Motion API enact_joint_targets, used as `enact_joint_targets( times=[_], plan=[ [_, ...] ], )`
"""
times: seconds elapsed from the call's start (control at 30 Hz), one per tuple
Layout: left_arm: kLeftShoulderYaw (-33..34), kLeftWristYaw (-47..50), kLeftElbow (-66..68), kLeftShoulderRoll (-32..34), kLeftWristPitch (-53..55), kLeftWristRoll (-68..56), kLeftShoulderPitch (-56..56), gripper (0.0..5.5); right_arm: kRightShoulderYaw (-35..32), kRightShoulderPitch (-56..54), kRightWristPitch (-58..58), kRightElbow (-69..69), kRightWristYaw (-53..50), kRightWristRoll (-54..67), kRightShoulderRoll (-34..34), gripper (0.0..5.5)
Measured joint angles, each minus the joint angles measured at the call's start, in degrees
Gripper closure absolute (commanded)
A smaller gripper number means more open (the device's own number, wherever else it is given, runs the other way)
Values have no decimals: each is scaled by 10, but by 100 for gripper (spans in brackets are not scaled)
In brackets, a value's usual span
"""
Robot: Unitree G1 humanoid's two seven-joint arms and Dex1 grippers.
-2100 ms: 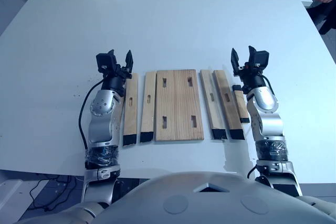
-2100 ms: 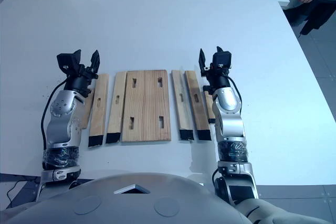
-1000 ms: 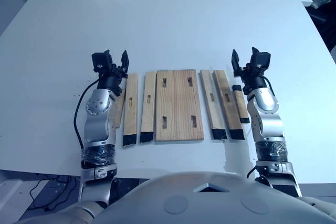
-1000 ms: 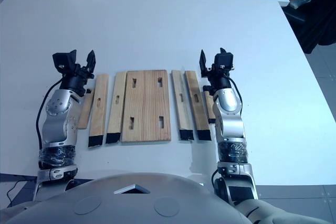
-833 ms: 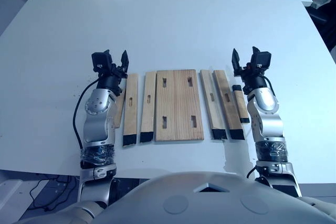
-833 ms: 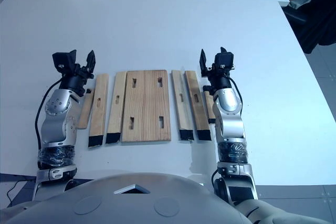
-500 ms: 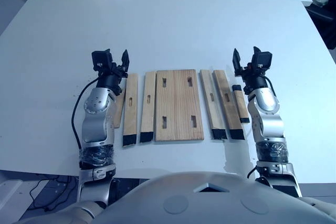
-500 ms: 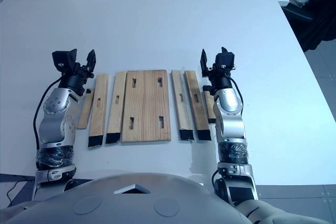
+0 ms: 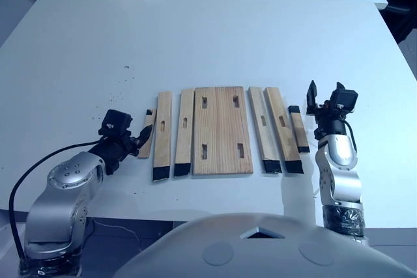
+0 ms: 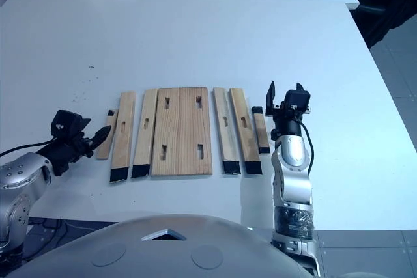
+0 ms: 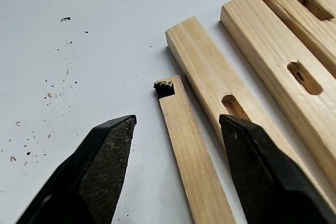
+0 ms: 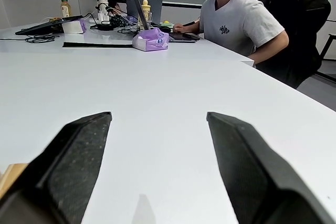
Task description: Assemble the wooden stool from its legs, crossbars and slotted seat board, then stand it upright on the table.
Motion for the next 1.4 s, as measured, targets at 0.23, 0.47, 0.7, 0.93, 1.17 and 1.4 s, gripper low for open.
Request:
enact_joint_targets(
  times=[0.23, 0.47, 0.7, 0.93, 1.17, 1.4],
  plan=[
    [15, -18, 46, 19, -15, 3, 16, 256, 1, 2, 3, 1, 1, 0, 3, 215],
    [-6, -22, 54, 9, -24, 2, 26, 256, 2, -6, 3, 8, 3, 0, 0, 215],
    [-32, -18, 54, 1, -35, 7, 51, 256, 6, -9, 4, 15, 6, -3, -1, 215],
    [-33, -15, 93, 3, -67, 14, 45, 256, 9, -10, 4, 16, 7, -4, -1, 215],
    [-36, -8, 130, -3, -90, 22, 20, 321, 5, -27, 8, 17, 8, -4, -13, 216],
    [-33, -27, 153, -15, -115, 0, 22, 419, -16, -52, 10, 20, 13, 1, -30, 216]
  ],
)
